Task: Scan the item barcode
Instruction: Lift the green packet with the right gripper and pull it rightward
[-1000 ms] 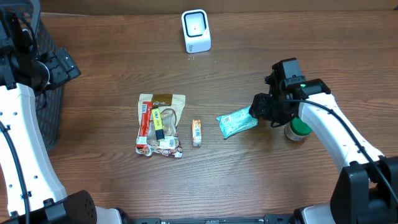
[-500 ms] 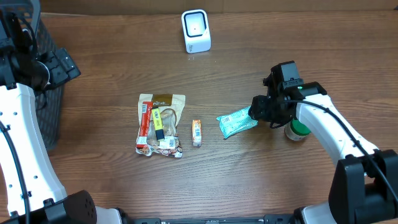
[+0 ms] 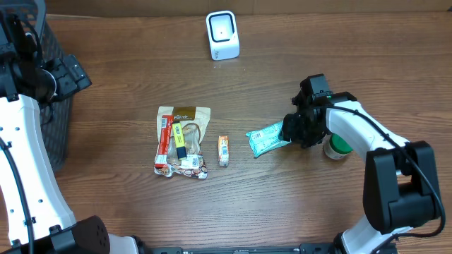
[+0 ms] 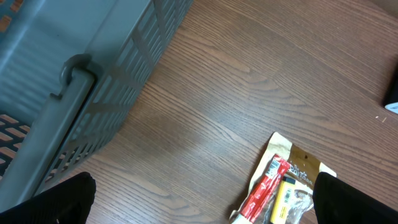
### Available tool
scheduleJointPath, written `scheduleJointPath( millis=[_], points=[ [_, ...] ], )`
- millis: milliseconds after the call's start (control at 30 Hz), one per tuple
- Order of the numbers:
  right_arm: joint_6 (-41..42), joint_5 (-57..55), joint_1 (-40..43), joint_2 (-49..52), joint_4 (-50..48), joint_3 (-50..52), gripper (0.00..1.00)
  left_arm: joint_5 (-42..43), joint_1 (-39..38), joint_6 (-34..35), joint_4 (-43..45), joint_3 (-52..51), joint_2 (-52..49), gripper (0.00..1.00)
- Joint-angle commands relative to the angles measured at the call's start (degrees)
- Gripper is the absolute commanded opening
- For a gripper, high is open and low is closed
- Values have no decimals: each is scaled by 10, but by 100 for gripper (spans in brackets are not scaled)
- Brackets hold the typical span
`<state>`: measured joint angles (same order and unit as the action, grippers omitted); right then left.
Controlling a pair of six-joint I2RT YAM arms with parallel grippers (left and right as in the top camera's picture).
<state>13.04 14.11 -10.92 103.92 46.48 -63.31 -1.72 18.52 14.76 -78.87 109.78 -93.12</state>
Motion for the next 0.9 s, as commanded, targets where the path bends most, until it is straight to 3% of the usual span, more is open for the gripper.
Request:
scheduleJointPath(
  millis=[0,100,333,700,867],
  points=[
    [0,12,1,9,3,4,35,2,1,-4,0,10,3,100],
    [0,12,1,9,5,4,27,2,1,-4,0,10,3,100],
    [0,12,1,9,6,4,33,2,1,-4,0,10,3,100],
    [0,10,1,9,-33,50,32,2,1,-4,0,10,3,100],
    [0,13,1,9,-38,54,5,2,1,-5,0,10,3,100]
  ],
)
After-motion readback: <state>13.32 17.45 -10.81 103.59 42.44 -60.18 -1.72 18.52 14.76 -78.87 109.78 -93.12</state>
